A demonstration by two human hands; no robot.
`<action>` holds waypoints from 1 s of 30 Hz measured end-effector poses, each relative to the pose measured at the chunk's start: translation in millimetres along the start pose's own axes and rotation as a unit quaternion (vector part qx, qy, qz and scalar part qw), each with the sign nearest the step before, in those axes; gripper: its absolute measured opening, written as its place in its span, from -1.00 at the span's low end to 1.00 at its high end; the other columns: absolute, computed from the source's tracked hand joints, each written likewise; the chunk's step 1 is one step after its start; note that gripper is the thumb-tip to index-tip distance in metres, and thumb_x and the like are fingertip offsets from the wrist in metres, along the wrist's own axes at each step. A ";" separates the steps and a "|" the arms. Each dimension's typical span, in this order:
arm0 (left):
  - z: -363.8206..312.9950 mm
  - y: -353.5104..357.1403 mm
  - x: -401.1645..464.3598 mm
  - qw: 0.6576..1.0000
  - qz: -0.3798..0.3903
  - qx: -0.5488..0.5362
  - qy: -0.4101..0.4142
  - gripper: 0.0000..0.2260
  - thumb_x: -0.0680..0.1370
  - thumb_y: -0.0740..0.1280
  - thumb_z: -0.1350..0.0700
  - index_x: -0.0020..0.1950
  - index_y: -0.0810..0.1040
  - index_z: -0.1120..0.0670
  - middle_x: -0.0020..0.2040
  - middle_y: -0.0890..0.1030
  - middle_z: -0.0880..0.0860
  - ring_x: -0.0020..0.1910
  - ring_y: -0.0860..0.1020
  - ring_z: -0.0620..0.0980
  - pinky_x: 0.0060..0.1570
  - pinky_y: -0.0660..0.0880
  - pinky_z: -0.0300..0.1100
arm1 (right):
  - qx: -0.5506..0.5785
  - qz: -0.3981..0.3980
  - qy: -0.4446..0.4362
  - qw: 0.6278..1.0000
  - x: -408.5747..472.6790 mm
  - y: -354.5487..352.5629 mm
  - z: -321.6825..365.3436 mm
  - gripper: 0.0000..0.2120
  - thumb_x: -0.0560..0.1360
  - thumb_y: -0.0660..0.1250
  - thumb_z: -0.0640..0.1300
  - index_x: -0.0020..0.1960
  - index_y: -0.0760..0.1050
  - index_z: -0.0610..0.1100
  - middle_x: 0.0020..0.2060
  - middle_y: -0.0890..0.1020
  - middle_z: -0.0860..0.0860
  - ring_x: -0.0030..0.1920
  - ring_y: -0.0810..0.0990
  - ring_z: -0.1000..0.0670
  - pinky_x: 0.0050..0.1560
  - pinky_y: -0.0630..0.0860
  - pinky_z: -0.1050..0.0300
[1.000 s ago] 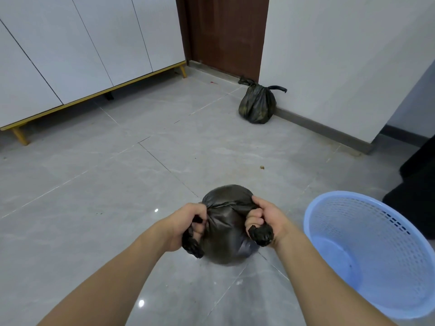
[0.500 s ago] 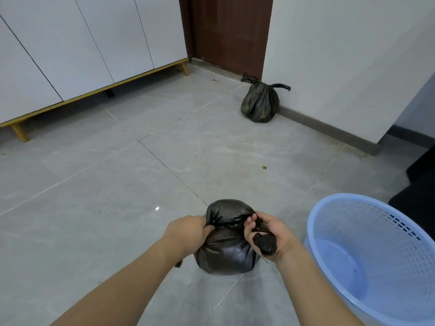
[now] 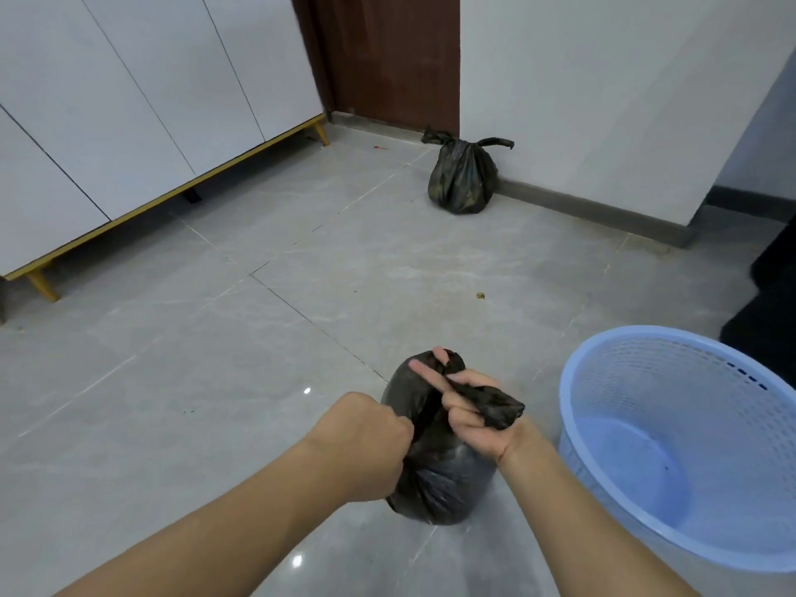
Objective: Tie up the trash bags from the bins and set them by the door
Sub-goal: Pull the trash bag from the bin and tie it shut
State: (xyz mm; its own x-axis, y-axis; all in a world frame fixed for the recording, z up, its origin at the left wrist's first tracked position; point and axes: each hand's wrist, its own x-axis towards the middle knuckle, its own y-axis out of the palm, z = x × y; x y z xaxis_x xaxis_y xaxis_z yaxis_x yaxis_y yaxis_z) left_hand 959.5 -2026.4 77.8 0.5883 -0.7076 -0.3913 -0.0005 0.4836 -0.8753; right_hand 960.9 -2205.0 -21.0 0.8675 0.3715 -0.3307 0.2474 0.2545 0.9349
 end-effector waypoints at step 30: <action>55.2 -30.3 4.0 0.976 -0.037 -0.202 -0.075 -0.84 0.57 0.20 0.00 0.02 0.53 0.01 -0.01 0.50 -0.02 0.07 0.44 0.05 0.11 0.37 -0.05 | -0.485 -0.102 0.193 0.847 -17.8 39.7 -14.7 -0.65 0.21 0.27 -0.01 -0.13 0.58 -0.21 -0.25 0.60 -0.15 -0.22 0.56 -0.14 -0.13 0.47 0.09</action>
State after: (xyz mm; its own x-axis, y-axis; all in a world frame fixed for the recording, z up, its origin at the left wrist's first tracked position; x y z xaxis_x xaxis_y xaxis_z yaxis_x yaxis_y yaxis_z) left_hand 1006.5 -2015.5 118.5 0.7104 -0.6354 -0.3026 -0.2539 0.1695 -0.9523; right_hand 948.9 -2188.4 20.1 0.5968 0.4480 -0.6656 -0.2586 0.8927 0.3690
